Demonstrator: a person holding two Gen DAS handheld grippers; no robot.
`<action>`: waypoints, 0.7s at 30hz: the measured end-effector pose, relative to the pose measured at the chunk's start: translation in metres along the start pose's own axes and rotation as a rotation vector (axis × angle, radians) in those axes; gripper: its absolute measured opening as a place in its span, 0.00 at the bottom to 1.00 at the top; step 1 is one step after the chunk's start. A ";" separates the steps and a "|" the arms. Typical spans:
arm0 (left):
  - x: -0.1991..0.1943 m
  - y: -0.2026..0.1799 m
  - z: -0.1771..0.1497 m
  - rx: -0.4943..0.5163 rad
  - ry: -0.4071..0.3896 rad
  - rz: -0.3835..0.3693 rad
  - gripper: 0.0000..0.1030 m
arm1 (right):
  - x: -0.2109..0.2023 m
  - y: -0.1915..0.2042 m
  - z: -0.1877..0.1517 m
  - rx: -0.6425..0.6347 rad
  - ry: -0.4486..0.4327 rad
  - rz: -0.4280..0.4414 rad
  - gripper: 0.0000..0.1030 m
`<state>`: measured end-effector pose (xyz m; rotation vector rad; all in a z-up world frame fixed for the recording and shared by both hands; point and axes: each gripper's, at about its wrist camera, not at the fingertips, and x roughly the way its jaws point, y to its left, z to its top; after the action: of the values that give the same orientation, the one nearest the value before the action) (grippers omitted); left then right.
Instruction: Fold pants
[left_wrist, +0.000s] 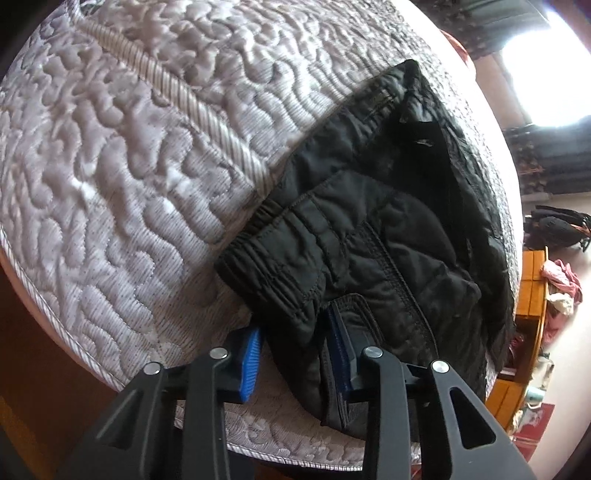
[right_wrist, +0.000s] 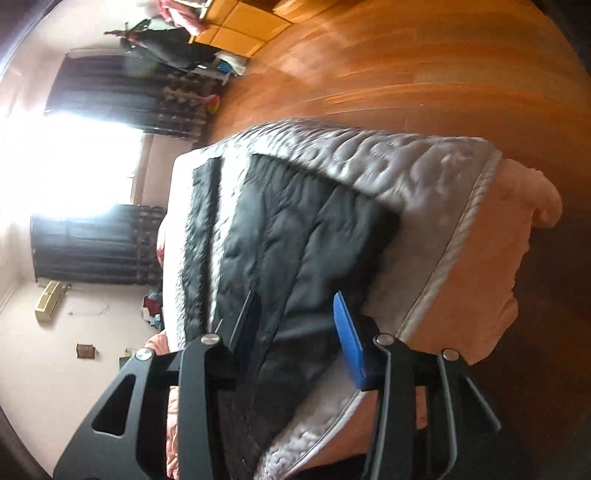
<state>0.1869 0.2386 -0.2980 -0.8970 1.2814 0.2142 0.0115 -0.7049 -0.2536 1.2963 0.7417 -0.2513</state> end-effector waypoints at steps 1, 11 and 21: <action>0.003 -0.003 0.001 -0.008 0.000 0.002 0.33 | 0.003 -0.002 0.003 0.008 -0.003 -0.023 0.46; 0.001 0.008 0.001 -0.073 -0.044 0.008 0.23 | 0.018 -0.033 0.007 0.057 -0.001 -0.044 0.46; -0.039 0.039 0.005 -0.164 -0.134 0.008 0.19 | 0.022 0.000 -0.019 -0.045 0.045 0.052 0.11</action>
<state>0.1543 0.2802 -0.2817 -1.0006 1.1551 0.3840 0.0210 -0.6827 -0.2689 1.2802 0.7464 -0.1632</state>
